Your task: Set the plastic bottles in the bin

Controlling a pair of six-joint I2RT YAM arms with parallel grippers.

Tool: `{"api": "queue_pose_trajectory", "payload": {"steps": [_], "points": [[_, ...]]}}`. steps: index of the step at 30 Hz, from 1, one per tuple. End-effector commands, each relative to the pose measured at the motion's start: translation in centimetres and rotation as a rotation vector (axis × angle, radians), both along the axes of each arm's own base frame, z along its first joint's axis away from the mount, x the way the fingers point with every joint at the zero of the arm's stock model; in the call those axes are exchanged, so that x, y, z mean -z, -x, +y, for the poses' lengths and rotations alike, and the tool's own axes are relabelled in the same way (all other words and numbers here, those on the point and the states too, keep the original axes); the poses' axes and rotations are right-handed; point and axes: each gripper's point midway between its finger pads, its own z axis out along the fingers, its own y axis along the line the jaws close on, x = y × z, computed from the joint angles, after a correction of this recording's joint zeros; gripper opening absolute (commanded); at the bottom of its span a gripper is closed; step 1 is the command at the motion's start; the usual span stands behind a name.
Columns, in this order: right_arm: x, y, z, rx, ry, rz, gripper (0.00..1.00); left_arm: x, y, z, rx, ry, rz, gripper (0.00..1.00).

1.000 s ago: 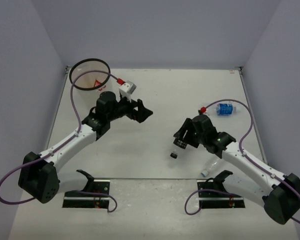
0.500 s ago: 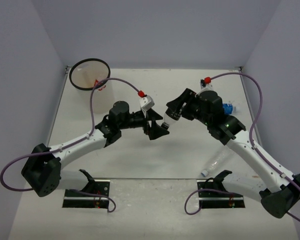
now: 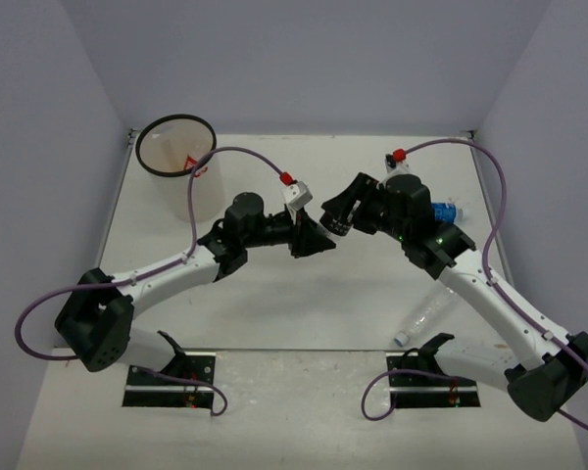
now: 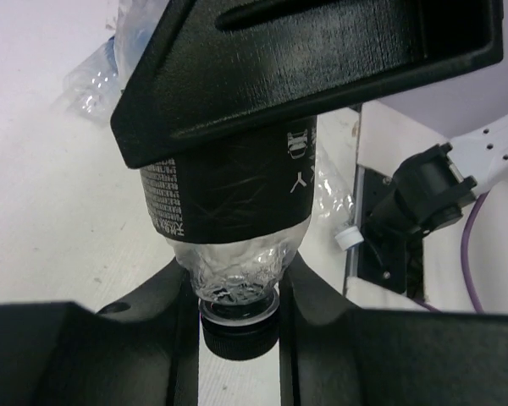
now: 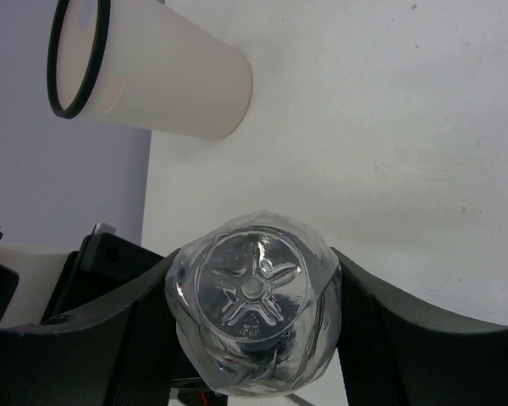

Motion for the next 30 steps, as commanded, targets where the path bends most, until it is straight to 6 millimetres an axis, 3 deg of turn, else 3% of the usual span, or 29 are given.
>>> {"api": "queue_pose_trajectory", "payload": {"steps": [1, 3, 4, 5, 10, 15, 16, 20, 22, 24, 26, 30], "points": [[-2.7, -0.4, 0.5, 0.0, -0.039, -0.06, 0.37, -3.1, -0.9, -0.2, -0.047, 0.083, -0.07, 0.02], [-2.6, -0.7, 0.2, 0.013, -0.021, -0.071, 0.69, -3.5, -1.1, 0.1, -0.076, 0.09, -0.074, 0.0], [-2.5, -0.9, 0.0, 0.024, -0.012, -0.072, 0.91, -3.8, -1.4, 0.5, -0.107, 0.092, -0.074, 0.0], [-2.3, -1.0, -0.3, 0.039, 0.006, -0.075, 0.96, -4.2, -1.6, 0.7, -0.128, 0.099, -0.08, 0.0], [-3.5, -2.1, -3.2, 0.166, 0.077, -0.141, 0.99, -5.3, -1.9, 2.4, -0.214, 0.103, -0.112, 0.0], [-5.2, -2.9, -7.2, 0.294, 0.122, -0.17, 0.99, -5.3, -5.0, 6.4, -0.498, -0.004, -0.113, 0.0], [-5.8, -2.6, -8.0, 0.317, 0.12, -0.189, 0.99, -6.5, -6.6, 8.3, -0.637, -0.003, -0.131, 0.0], [-4.0, -2.3, -10.7, 0.386, 0.228, -0.175, 0.99, -10.0, -12.0, 15.0, -1.024, -0.033, -0.121, 0.0], [-2.7, -1.9, -11.3, 0.397, 0.26, -0.141, 0.99, -10.1, -14.9, 18.2, -1.118, -0.059, -0.091, 0.0], [-1.1, -1.2, -11.4, 0.378, 0.265, -0.114, 0.99, -13.2, -17.8, 22.2, -1.228, -0.03, -0.094, 0.0], [0.6, -0.6, -11.4, 0.365, 0.274, -0.085, 0.99, -13.5, -20.0, 26.5, -1.399, -0.066, -0.12, 0.0], [2.8, 0.0, -12.3, 0.385, 0.3, -0.053, 0.99, -13.4, -22.9, 31.6, -1.536, -0.11, -0.102, 0.0]]}}
